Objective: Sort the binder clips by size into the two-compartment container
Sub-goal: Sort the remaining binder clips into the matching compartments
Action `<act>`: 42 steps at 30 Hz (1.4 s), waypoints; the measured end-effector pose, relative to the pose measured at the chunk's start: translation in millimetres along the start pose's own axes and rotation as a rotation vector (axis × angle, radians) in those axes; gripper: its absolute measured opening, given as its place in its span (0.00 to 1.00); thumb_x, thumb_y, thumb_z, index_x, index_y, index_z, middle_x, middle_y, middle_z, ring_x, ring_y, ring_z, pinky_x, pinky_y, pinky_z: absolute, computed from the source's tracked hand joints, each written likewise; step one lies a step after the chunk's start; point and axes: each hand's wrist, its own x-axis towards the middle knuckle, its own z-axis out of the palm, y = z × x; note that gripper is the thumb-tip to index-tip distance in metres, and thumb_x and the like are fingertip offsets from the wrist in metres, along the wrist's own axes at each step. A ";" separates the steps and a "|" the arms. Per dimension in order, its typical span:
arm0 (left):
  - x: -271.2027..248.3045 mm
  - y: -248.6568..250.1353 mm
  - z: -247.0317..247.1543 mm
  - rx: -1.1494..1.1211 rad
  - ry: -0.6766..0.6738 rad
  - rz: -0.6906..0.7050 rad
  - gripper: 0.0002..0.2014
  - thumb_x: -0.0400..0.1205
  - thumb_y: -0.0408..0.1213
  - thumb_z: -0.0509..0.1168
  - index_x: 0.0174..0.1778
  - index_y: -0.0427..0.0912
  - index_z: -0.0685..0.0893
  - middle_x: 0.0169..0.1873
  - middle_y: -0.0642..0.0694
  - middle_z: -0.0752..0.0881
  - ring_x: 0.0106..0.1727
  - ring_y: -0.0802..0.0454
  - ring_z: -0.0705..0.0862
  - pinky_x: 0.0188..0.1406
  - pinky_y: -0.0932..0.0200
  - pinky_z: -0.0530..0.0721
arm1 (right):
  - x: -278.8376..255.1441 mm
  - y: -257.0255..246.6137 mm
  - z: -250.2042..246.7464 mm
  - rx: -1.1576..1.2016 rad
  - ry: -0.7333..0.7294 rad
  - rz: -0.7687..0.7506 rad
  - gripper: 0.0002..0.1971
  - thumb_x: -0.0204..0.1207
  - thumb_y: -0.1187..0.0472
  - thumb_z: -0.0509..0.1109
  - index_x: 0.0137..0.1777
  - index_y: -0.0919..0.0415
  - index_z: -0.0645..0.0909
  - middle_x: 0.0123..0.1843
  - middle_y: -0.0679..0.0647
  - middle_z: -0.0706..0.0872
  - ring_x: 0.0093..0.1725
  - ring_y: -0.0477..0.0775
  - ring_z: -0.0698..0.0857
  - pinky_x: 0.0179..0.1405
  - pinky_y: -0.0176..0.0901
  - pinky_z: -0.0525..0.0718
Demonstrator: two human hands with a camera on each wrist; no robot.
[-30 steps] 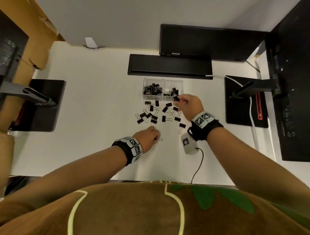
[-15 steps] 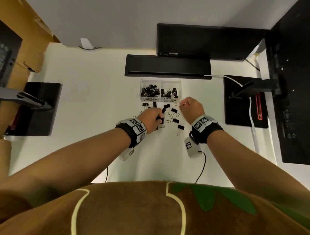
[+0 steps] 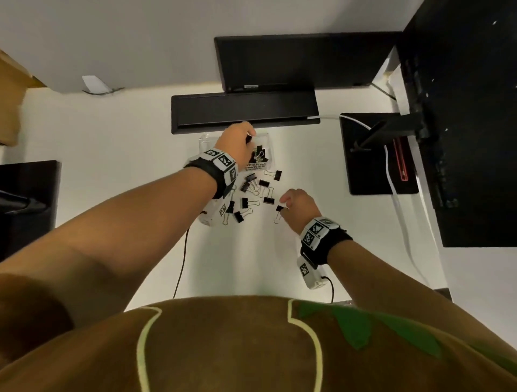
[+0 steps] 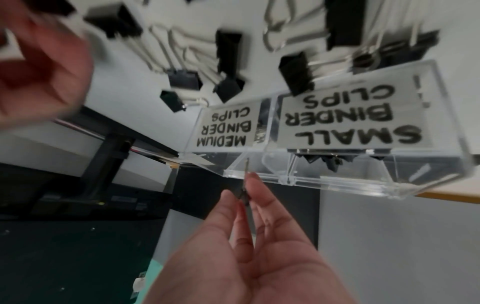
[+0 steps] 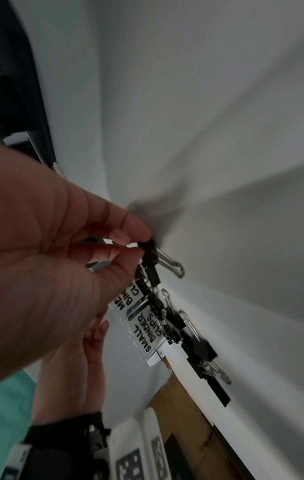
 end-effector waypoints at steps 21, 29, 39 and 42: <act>-114.7 -63.9 60.7 0.331 -0.279 0.171 0.17 0.80 0.36 0.62 0.65 0.38 0.75 0.62 0.39 0.76 0.64 0.41 0.72 0.60 0.47 0.78 | 15.3 -24.1 15.4 -0.103 0.015 -0.216 0.15 0.74 0.70 0.66 0.60 0.62 0.80 0.63 0.61 0.75 0.63 0.60 0.73 0.61 0.47 0.77; -119.8 -70.9 54.7 0.280 -0.334 0.132 0.17 0.81 0.34 0.62 0.66 0.37 0.73 0.62 0.39 0.75 0.62 0.41 0.78 0.56 0.50 0.81 | 14.3 -15.6 21.2 -0.208 -0.011 -0.249 0.14 0.78 0.69 0.63 0.62 0.62 0.80 0.64 0.59 0.75 0.62 0.61 0.74 0.59 0.46 0.77; -91.1 -49.7 60.2 0.353 -0.284 0.225 0.21 0.81 0.27 0.58 0.71 0.34 0.72 0.66 0.36 0.74 0.68 0.38 0.71 0.67 0.46 0.75 | 1.8 -9.0 12.4 0.105 0.066 -0.211 0.08 0.73 0.67 0.70 0.52 0.64 0.83 0.52 0.53 0.79 0.45 0.48 0.77 0.46 0.33 0.72; -86.6 -50.0 64.3 0.437 -0.324 0.222 0.21 0.80 0.26 0.57 0.70 0.35 0.72 0.67 0.36 0.73 0.67 0.38 0.70 0.67 0.47 0.73 | 4.3 -19.1 -3.6 0.275 0.113 -0.096 0.07 0.73 0.64 0.71 0.50 0.60 0.84 0.42 0.45 0.80 0.42 0.45 0.78 0.44 0.35 0.77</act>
